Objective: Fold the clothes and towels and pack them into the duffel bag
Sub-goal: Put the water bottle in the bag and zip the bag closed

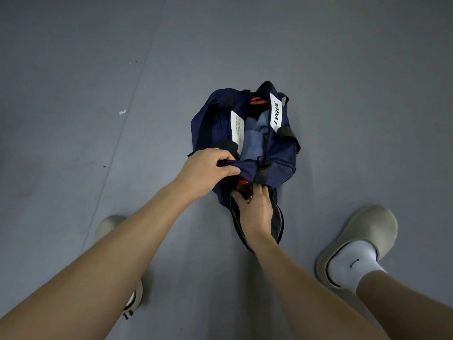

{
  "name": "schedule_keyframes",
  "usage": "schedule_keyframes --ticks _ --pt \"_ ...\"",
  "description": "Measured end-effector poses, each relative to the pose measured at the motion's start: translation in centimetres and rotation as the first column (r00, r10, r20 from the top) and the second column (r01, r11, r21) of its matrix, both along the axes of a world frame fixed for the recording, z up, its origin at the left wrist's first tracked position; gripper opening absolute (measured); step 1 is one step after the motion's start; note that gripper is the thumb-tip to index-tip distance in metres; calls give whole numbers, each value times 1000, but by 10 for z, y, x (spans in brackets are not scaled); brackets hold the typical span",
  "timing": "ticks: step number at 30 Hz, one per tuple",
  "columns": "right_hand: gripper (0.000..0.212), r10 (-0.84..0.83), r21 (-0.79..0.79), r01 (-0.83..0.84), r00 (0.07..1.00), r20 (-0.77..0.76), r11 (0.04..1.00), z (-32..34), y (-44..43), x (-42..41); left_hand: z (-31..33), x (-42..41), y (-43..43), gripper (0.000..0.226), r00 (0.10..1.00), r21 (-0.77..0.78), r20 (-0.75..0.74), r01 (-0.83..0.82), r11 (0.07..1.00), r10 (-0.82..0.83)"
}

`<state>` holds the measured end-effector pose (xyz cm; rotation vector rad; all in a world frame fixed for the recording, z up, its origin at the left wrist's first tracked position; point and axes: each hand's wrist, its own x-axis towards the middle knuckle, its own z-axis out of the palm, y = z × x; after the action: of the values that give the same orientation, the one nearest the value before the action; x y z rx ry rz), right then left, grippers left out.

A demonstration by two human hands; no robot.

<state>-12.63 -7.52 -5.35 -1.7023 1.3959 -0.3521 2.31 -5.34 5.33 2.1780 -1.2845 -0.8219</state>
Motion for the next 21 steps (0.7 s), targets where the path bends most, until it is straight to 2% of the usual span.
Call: schedule_keyframes --ticks 2,6,11,14,18,21 --pt "48 9 -26 -8 999 31 1000 -5 12 -17 -8 -1 -1 18 999 14 51 5 1000 -5" --pt "49 -15 -128 10 999 -35 992 -20 22 -60 -22 -7 5 22 989 96 128 58 994 -70" --pt "56 135 -146 -143 989 -64 979 -13 20 -53 -23 -15 11 17 998 31 67 -15 999 12" --pt "57 136 -195 -149 987 -81 969 -7 20 -30 -7 -13 5 14 998 -32 12 -59 998 59" --pt "41 103 -219 -136 982 -157 966 -4 9 -11 17 -8 4 13 985 -83 -159 -87 993 73" --pt "29 138 -161 -179 961 -238 971 1 -4 2 30 -10 6 14 979 -54 -199 30 998 -40"
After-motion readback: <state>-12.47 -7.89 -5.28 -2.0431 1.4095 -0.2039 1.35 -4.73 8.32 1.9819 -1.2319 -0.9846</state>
